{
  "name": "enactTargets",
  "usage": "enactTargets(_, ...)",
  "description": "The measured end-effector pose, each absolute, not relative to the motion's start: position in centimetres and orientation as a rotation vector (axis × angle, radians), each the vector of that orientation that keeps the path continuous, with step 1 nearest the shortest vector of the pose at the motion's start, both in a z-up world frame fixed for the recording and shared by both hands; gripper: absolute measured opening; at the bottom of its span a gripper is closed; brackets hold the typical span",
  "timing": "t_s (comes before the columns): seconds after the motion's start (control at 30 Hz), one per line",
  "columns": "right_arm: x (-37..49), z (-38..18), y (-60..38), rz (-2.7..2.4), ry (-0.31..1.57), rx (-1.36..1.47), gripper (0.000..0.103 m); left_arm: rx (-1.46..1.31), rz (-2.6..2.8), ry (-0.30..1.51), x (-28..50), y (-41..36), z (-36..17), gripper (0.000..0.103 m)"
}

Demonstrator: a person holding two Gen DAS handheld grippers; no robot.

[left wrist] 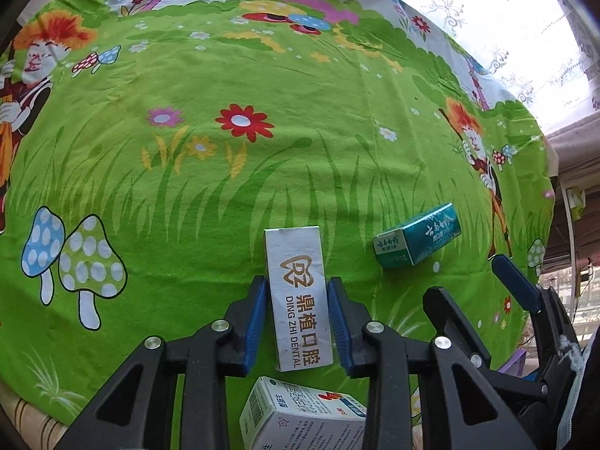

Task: Organize rigid objects
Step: 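Grasp the DING ZHI DENTAL box with the left gripper while the right gripper grasps the teal box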

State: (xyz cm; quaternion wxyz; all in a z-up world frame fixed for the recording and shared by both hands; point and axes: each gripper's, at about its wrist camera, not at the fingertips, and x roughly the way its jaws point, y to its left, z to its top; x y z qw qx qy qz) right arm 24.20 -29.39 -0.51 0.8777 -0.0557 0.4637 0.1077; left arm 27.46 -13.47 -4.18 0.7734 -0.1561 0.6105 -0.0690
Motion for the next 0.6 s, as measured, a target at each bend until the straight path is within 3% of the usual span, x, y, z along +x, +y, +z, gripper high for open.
enactTargets(0.17,25.6,-1.3,-28.5,0.24,0.968,-0.159,0.091,-0.481,-0.187,1.243,27.1,-11.0,-3.0,0.034)
enactTargets(0.5,27.9,-3.4,-28.1,0.252,1.012,-0.149,0.09,-0.503,-0.214,1.128,24.5,-9.4,-0.7,0.034)
enactTargets(0.53,28.0,-3.6,-28.2,0.244,1.018,-0.136,0.089,-0.5,-0.215,1.125,24.2,-9.6,-0.8,0.034)
enactTargets(0.6,28.0,-3.9,-28.3,0.233,1.03,-0.118,0.077,-0.494,-0.222,1.118,23.4,-9.7,-0.7,0.034)
